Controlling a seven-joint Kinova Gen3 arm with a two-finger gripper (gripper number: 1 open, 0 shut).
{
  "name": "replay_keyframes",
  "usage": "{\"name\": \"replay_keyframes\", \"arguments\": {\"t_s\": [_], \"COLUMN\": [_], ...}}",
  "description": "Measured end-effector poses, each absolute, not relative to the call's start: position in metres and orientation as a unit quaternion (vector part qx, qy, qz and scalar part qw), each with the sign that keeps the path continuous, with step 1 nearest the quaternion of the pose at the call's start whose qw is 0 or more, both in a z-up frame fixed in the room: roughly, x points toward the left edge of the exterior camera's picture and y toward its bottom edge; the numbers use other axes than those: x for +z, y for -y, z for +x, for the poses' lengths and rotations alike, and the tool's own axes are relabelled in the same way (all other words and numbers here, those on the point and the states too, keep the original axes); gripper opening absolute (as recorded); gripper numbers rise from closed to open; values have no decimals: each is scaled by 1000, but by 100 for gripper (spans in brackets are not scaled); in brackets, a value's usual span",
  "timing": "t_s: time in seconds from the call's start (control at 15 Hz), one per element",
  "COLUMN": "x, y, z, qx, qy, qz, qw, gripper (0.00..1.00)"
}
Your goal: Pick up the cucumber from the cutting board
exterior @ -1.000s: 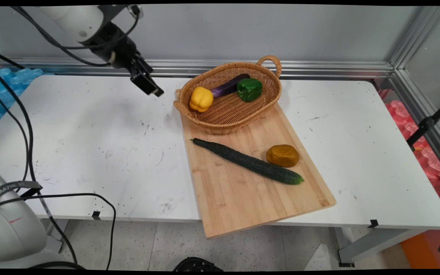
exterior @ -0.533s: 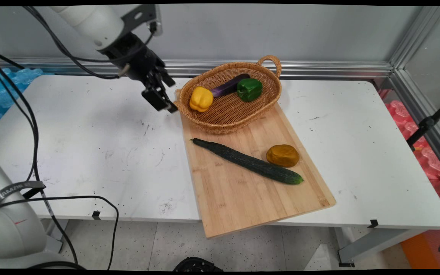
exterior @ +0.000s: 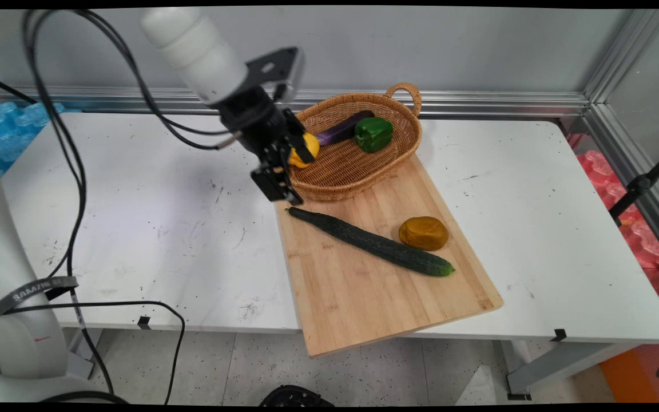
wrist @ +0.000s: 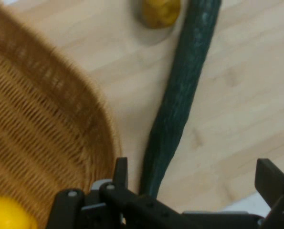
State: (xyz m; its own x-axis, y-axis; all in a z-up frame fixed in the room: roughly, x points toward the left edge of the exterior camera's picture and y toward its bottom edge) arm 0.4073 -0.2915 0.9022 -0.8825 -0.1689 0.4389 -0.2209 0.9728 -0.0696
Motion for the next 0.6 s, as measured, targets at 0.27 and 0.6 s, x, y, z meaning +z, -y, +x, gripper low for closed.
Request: {"name": "replay_keyframes", "arguments": {"t_s": [0.27,0.6], "x": [883,850], "y": [303,321], "z": [383,347], "qx": [48,34], "qy": [972,974], "qz": [60,19], "qw": [222,222], "gripper": [100,100]}}
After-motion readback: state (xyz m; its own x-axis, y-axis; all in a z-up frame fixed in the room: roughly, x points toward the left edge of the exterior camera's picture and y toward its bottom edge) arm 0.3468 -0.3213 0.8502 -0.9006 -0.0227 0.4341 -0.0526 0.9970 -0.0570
